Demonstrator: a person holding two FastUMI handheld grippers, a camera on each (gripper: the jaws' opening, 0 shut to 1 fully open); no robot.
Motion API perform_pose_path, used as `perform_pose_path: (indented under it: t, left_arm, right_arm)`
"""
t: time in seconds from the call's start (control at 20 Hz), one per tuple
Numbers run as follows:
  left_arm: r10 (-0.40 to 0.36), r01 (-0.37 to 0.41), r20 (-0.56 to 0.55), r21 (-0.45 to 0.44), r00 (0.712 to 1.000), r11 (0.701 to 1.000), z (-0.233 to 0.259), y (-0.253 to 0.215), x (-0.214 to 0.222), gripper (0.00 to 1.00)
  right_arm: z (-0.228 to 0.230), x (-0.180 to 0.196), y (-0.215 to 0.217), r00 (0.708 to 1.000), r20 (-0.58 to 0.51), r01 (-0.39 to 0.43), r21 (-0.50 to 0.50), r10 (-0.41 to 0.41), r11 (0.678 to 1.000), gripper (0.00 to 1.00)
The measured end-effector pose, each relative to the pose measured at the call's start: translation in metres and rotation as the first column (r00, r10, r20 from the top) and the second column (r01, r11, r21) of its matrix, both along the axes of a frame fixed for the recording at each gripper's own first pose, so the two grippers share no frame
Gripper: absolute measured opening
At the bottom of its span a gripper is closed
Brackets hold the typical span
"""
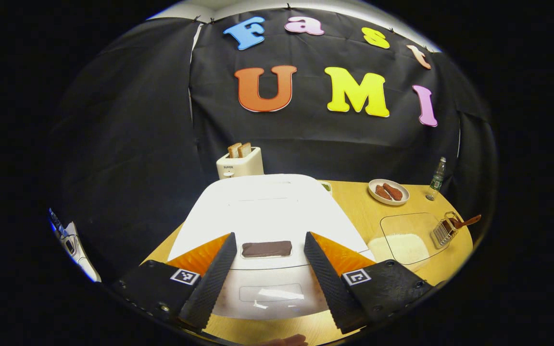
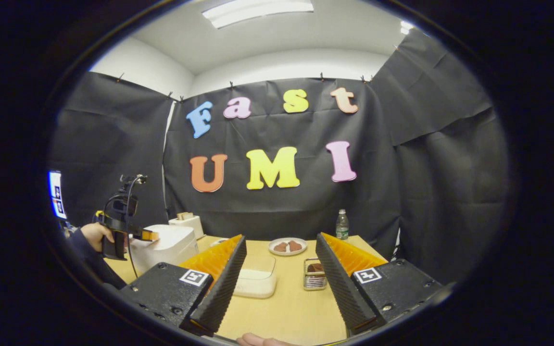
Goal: Close the left gripper, press the button to open the rice cooker; take a wooden spoon from the chopstick holder with the right hand, scoop a spoonful of rice and pour it into the rice cooker, then put the wooden spoon back into the chopstick holder.
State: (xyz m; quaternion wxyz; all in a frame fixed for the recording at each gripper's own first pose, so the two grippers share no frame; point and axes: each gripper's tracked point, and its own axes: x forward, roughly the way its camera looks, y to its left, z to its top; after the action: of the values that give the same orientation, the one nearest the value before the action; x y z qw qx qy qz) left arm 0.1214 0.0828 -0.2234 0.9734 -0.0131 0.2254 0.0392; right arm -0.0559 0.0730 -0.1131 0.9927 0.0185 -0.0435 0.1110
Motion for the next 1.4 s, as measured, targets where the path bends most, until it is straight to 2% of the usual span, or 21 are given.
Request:
perform_pose_path:
  t: [0.15, 0.25, 0.4, 0.6, 0.75, 1.0, 1.1, 1.25, 1.4]
  left_arm:
    - [0.005, -0.01, 0.185, 0.024, 0.983, 1.0, 0.004, 0.002, 0.007, 0.94]
    - [0.01, -0.011, 0.251, 0.005, 0.968, 1.0, 0.0, 0.002, 0.006, 0.94]
    - [0.018, -0.015, 0.256, -0.014, 0.967, 1.0, -0.003, 0.001, 0.007, 0.93]
    - [-0.036, 0.033, 0.217, 0.02, 0.975, 0.999, 0.002, 0.001, 0.004, 0.93]
    - [-0.007, 0.0, 0.206, 0.035, 0.978, 0.999, 0.012, 0.009, -0.006, 0.95]
    - [-0.002, -0.028, 0.284, 0.1, 0.959, 0.995, 0.064, 0.007, -0.034, 0.95]
    - [0.013, -0.038, 0.323, 0.072, 0.946, 0.997, 0.095, 0.001, -0.047, 0.95]
    - [-0.008, -0.012, 0.377, 0.05, 0.926, 0.999, 0.139, -0.017, -0.07, 0.95]
    - [-0.018, 0.014, 0.412, 0.012, 0.911, 1.0, 0.172, -0.037, -0.093, 0.95]
  right_arm:
    - [0.003, 0.0, -0.006, 1.0, 0.007, 0.016, 0.0, -0.016, 1.0, 0.94]
    - [0.001, 0.002, -0.011, 0.999, 0.005, 0.036, -0.001, -0.036, 0.999, 0.94]
    - [-0.004, 0.003, -0.011, 0.999, -0.018, 0.04, -0.001, -0.04, 0.999, 0.94]
    - [-0.002, 0.004, -0.019, 0.998, -0.016, 0.057, -0.012, -0.057, 0.998, 0.94]
    - [-0.004, 0.009, -0.027, 0.996, -0.02, 0.082, -0.002, -0.082, 0.997, 0.94]
    - [-0.011, 0.014, -0.03, 0.994, -0.055, 0.093, 0.003, -0.092, 0.996, 0.94]
    - [-0.012, 0.014, -0.036, 0.993, -0.061, 0.106, -0.002, -0.106, 0.994, 0.94]
    - [-0.005, 0.01, -0.048, 0.988, -0.07, 0.136, -0.007, -0.136, 0.991, 0.94]
    - [0.022, 0.001, -0.061, 0.986, -0.043, 0.164, 0.046, -0.162, 0.985, 0.94]
